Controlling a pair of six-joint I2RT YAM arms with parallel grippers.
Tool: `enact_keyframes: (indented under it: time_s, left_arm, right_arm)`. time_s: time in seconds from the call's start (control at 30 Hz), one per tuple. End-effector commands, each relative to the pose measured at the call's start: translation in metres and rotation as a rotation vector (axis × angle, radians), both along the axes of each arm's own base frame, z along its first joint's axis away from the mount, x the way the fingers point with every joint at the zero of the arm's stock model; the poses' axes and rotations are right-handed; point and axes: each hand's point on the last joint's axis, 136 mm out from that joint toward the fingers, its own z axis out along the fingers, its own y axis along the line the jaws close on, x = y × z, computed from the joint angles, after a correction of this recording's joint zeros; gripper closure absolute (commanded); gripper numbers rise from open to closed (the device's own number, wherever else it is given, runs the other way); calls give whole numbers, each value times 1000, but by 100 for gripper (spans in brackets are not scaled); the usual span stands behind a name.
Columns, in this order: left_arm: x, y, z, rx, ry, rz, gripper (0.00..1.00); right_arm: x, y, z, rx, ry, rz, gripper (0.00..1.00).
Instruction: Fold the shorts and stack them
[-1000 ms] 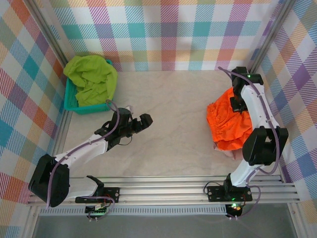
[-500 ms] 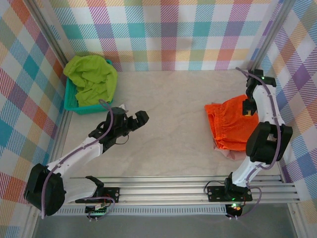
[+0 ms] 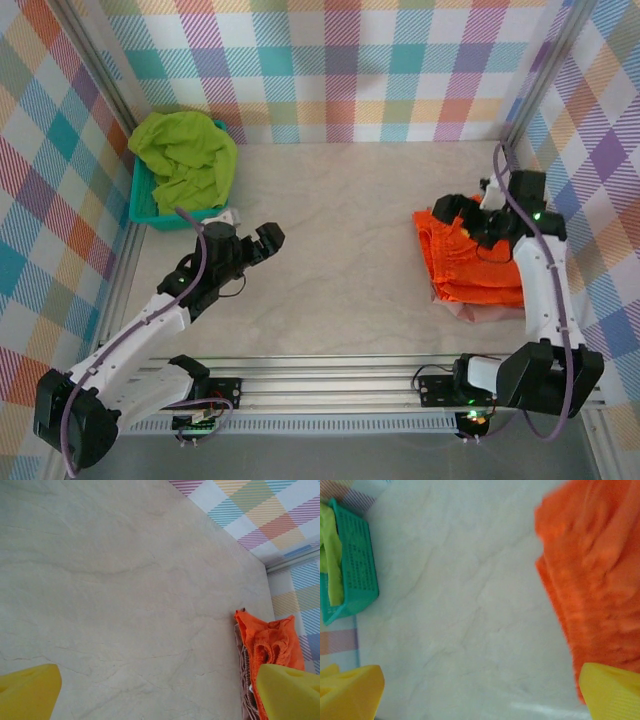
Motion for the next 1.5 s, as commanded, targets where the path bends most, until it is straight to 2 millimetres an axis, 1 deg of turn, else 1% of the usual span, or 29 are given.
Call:
enact_keyframes:
  time_s: [0.0,0.13,0.2,0.23,0.27,0.3,0.33,0.4,0.5,0.63,0.7,0.77,0.83,0.93,0.97,1.03,1.07,1.13,1.2,1.23,1.27,1.3,1.4,1.43,1.47]
  left_arm:
    - [-3,9,-6,33,4,19,0]
    - [-5,8,-10,18,11,19,0]
    - [-5,9,-11,16,13,21,0]
    - [-6,9,-10,14,12,23,0]
    - [-6,10,-10,18,11,24,0]
    - [-7,11,-9,19,10,25,0]
    - [-8,11,-7,22,6,25,0]
    - [-9,14,-5,30,4,27,0]
    - [-10,15,0,33,-5,32,0]
    - [-11,16,6,45,-12,28,0]
    - [-11,21,7,80,3,37,0]
    - [-11,26,12,105,3,48,0]
    - [-10,28,19,109,-7,49,0]
    - [-11,27,23,100,-9,40,0]
    - [-10,27,23,100,-5,39,0]
    - [-10,28,22,97,2,42,0]
    - [-11,29,22,95,3,46,0]
    - [-12,31,21,95,7,57,0]
    - [-13,33,20,94,8,61,0]
    - [-13,34,19,95,10,63,0]
    - [-13,35,18,97,11,68,0]
    - [-14,38,17,102,16,76,0]
    - [-14,45,16,115,26,98,0]
    - [-13,50,17,125,29,111,0]
    - [-12,55,19,134,30,125,0]
  right_arm:
    - [-12,24,-20,218,53,-6,0]
    - [-33,24,-82,259,168,-102,0]
    - [-40,24,-110,272,219,-139,0]
    - [-43,23,-121,269,246,-158,0]
    - [-44,22,-128,268,266,-166,0]
    - [-44,23,-130,274,278,-163,0]
    - [-44,25,-128,285,278,-152,0]
    - [-41,26,-118,294,259,-141,0]
    - [-40,30,-86,317,194,-114,1]
    - [-44,36,-32,346,62,-87,1]
    - [-41,36,-9,340,-10,-74,1]
    - [-28,34,11,315,-84,-66,1]
    - [-8,31,22,297,-129,-64,1]
    - [33,31,23,311,-131,-40,0]
    - [45,31,21,312,-127,-35,0]
    - [74,29,10,289,-108,-46,0]
    - [86,28,4,278,-104,-50,1]
    - [110,22,-14,261,-85,-78,0]
    - [126,19,-35,254,-55,-97,1]
    - [132,16,-49,245,-28,-113,0]
    - [135,14,-59,242,-15,-123,0]
    - [138,12,-74,241,13,-136,0]
    - [139,14,-109,254,83,-139,0]
    - [138,16,-113,269,93,-134,1]
    - [139,18,-112,288,88,-128,1]
